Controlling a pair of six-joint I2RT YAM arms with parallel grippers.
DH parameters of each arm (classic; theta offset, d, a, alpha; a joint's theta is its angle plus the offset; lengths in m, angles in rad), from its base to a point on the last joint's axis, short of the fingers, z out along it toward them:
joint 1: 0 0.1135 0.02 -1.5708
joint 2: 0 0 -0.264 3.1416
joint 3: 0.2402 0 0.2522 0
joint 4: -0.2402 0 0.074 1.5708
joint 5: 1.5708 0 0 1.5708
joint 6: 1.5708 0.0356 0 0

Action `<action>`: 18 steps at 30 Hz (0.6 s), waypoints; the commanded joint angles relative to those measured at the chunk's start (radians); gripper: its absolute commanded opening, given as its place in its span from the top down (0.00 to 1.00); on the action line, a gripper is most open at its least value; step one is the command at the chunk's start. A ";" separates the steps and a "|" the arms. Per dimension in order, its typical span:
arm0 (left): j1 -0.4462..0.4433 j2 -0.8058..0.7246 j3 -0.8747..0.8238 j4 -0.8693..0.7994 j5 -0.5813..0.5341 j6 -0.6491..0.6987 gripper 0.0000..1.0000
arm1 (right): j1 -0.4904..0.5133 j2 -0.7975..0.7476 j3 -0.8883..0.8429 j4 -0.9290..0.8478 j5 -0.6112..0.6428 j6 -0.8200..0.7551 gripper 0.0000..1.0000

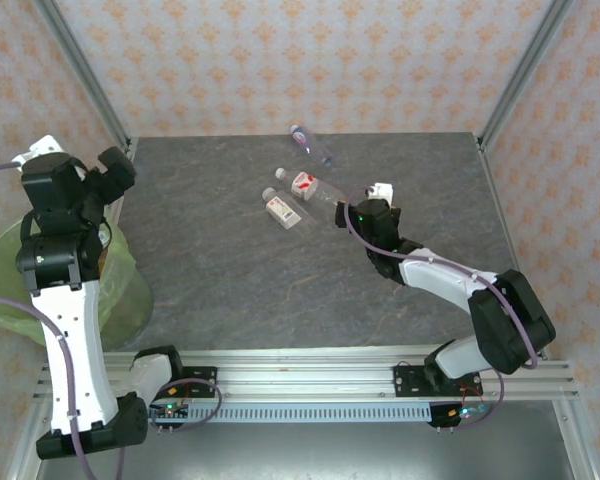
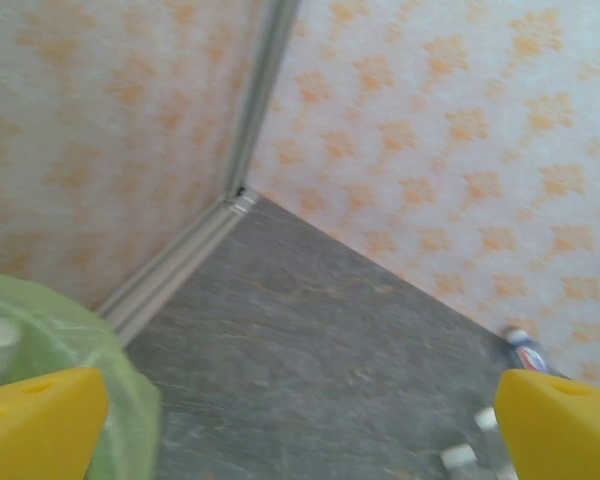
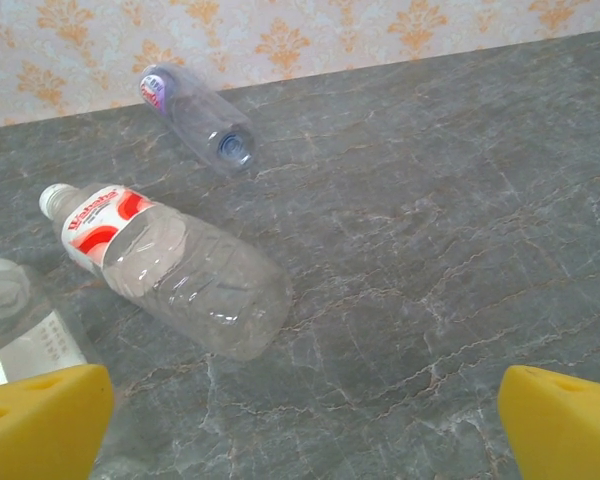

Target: Put the plastic bottles in the bin

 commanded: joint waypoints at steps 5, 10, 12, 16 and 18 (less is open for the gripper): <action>-0.224 0.054 -0.004 0.064 -0.014 -0.071 0.01 | -0.005 -0.010 0.029 -0.021 -0.008 0.021 0.01; -0.464 0.135 0.010 0.098 -0.170 -0.093 0.01 | -0.005 -0.031 0.017 -0.024 0.013 0.043 0.01; -0.542 0.175 -0.006 0.128 -0.215 -0.130 0.00 | -0.005 -0.053 0.001 -0.021 0.034 0.068 0.01; -0.636 0.260 -0.060 0.198 -0.230 -0.221 0.00 | -0.004 -0.095 -0.032 -0.028 0.064 0.108 0.01; -0.663 0.313 -0.070 0.212 -0.220 -0.261 0.00 | -0.003 -0.115 -0.043 -0.040 0.065 0.108 0.01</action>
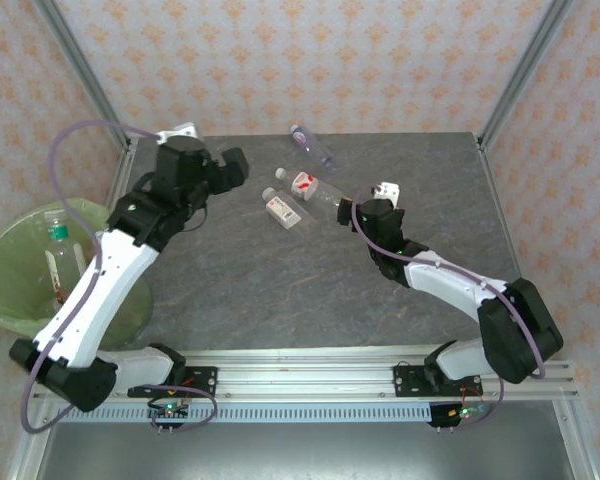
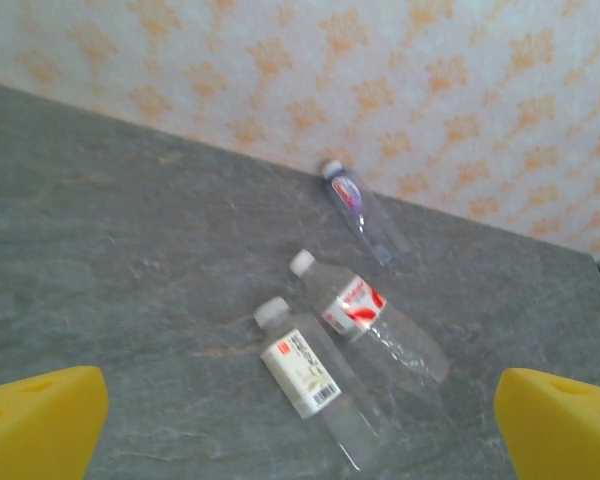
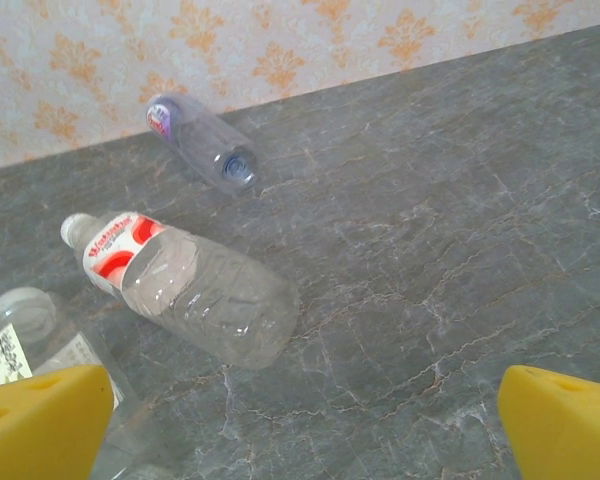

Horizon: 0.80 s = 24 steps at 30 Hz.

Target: Put the plastic bottles in the bin

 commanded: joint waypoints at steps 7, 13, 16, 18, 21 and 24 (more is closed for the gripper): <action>-0.104 0.225 -0.070 0.140 -0.007 -0.230 0.00 | -0.004 -0.104 -0.066 -0.059 0.062 0.046 0.01; -0.141 0.394 -0.026 0.137 -0.009 -0.289 0.00 | -0.003 -0.138 -0.104 -0.070 0.069 0.059 0.01; -0.144 0.477 0.017 0.139 0.013 -0.296 0.00 | -0.003 -0.147 -0.112 -0.081 0.074 0.063 0.01; -0.145 0.543 0.058 0.125 0.028 -0.296 0.00 | -0.005 -0.152 -0.119 -0.080 0.078 0.067 0.01; -0.146 0.633 0.129 0.085 0.024 -0.289 0.00 | -0.004 -0.161 -0.122 -0.081 0.080 0.068 0.01; -0.147 0.717 0.186 0.046 -0.017 -0.277 0.00 | -0.004 -0.170 -0.126 -0.091 0.083 0.067 0.01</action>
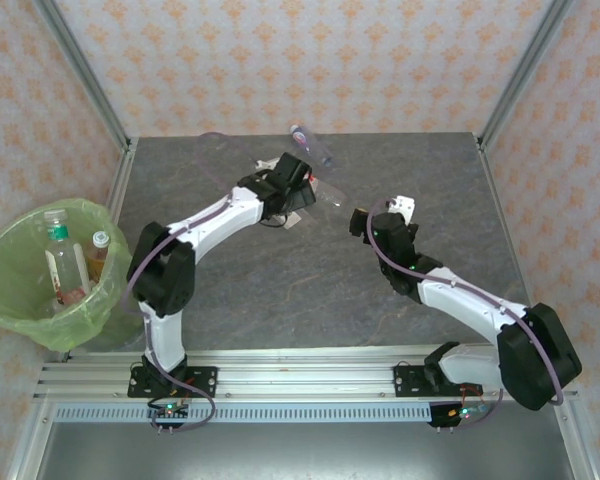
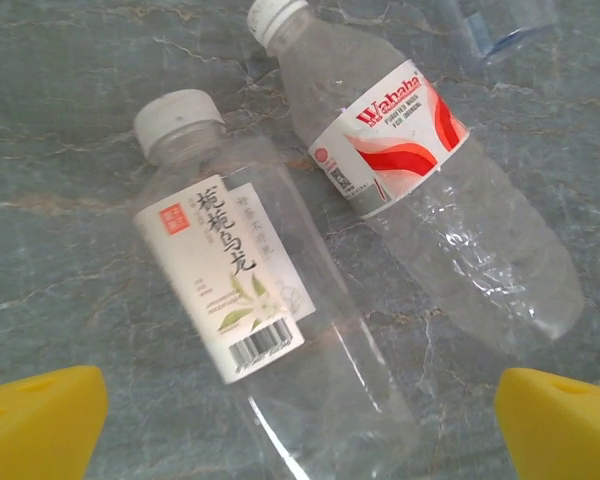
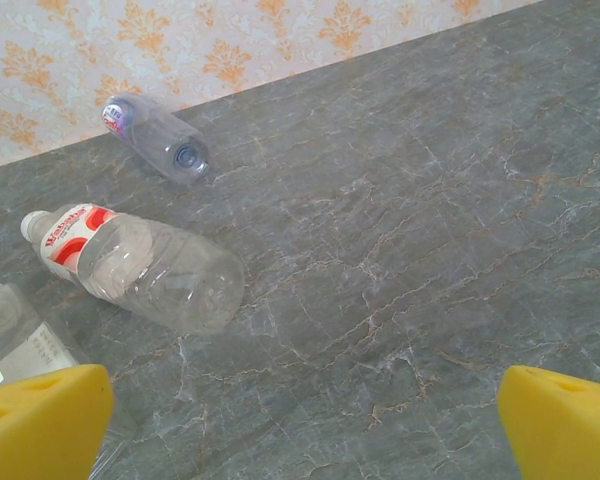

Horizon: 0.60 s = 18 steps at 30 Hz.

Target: Put the plastic bottles in the bin

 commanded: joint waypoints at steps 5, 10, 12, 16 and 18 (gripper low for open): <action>-0.007 0.125 0.117 -0.092 -0.042 0.010 0.00 | -0.004 -0.060 -0.020 -0.040 0.044 0.003 0.01; -0.006 0.190 0.142 -0.108 -0.038 -0.006 0.00 | -0.005 -0.076 -0.025 -0.043 0.054 0.003 0.01; -0.006 0.222 0.170 -0.136 -0.050 -0.003 0.00 | -0.004 -0.080 -0.026 -0.043 0.053 0.007 0.01; -0.007 0.246 0.179 -0.172 -0.059 0.003 0.00 | -0.006 -0.085 -0.027 -0.048 0.053 0.007 0.01; -0.007 0.233 0.157 -0.173 -0.070 0.008 0.00 | -0.005 -0.086 -0.029 -0.047 0.055 0.007 0.01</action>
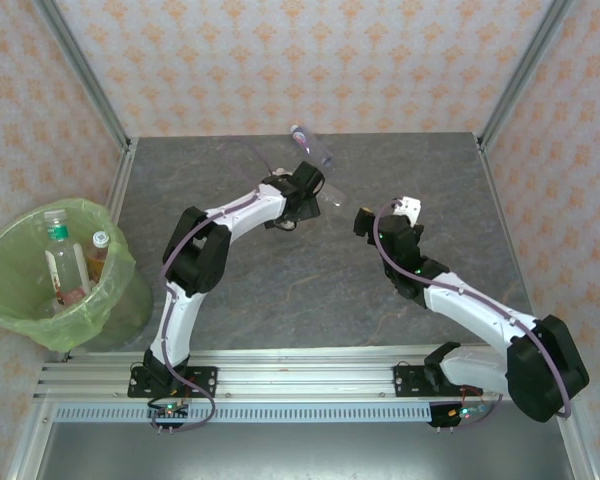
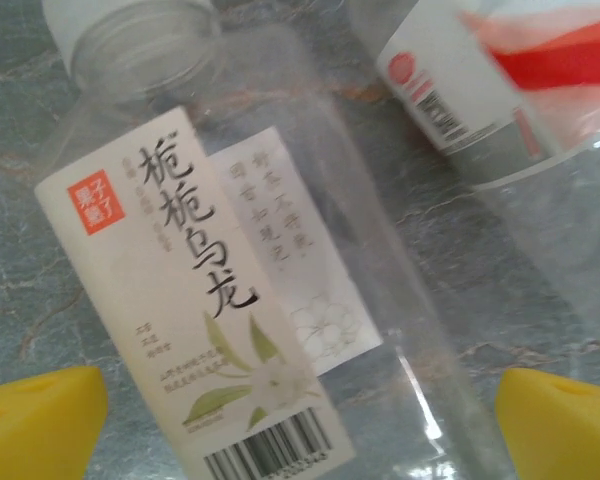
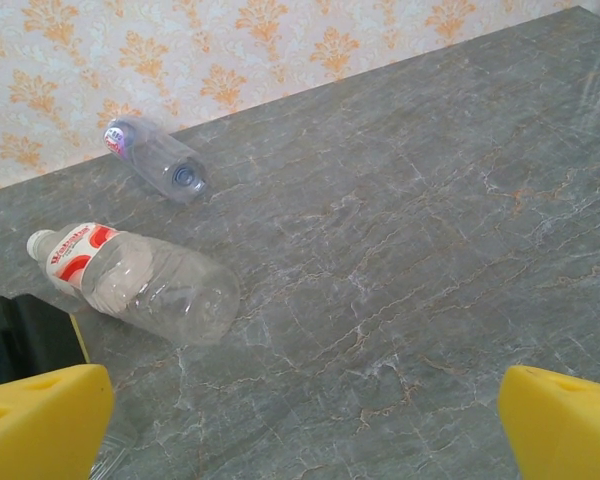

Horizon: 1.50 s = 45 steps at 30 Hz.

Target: Put the plastic bottles in the bin

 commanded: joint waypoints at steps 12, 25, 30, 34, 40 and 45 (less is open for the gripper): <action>0.045 -0.146 -0.209 -0.069 -0.068 0.128 0.00 | -0.004 0.007 -0.014 -0.006 0.028 0.004 0.01; 0.109 -0.040 -0.055 -0.034 0.014 0.448 0.00 | -0.005 0.022 -0.007 -0.003 0.026 0.004 0.01; 0.146 0.045 0.043 -0.067 0.018 0.472 0.00 | -0.005 0.009 -0.018 -0.005 0.037 0.004 0.01; 0.175 0.098 0.114 -0.089 0.062 0.492 0.00 | -0.006 0.006 -0.018 -0.008 0.037 0.005 0.01; 0.176 0.143 0.168 -0.104 0.114 0.576 0.00 | -0.005 0.007 -0.017 -0.007 0.039 0.006 0.01; 0.176 0.158 0.171 -0.107 0.105 0.574 0.09 | -0.005 0.006 -0.017 -0.007 0.037 0.010 0.01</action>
